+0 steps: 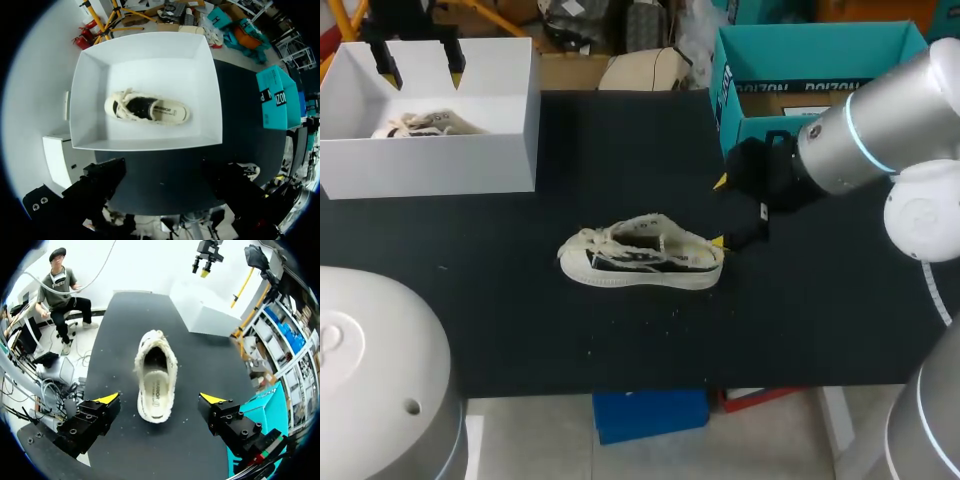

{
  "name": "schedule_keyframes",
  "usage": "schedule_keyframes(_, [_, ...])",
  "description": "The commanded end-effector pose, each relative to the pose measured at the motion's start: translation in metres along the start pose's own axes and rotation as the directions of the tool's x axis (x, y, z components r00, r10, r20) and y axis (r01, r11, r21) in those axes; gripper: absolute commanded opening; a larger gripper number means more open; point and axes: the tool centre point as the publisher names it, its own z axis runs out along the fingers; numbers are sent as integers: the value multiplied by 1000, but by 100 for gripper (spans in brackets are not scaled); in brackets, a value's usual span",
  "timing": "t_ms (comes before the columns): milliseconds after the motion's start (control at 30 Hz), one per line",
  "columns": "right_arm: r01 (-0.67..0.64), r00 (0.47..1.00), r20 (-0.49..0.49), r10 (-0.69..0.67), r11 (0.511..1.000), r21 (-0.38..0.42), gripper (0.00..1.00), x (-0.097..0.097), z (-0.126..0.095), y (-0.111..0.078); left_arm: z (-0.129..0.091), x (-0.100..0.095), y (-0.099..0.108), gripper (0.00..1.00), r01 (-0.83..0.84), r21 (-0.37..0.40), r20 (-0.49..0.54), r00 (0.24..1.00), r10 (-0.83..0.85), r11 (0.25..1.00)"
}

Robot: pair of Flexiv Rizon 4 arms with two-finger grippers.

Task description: Take the shoe out of the shoebox, open the shoe tongue, remove and reinsert the insole, then place the shoe into the shoebox

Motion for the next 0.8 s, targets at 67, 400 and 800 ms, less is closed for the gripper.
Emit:
schedule_keyframes(67, [-34,999,17,34,999,-31,100,1,7,-13,0,1,0,100,2,-1,3,1000,-2,1000])
schedule_keyframes(400, [-121,991,41,127,986,-114,100,7,48,-34,0,1,0,100,2,-1,3,1000,-2,1000])
schedule_keyframes(800, [-197,979,5,202,959,-206,100,7,78,-47,0,1,0,100,2,-1,3,1000,-2,1000])
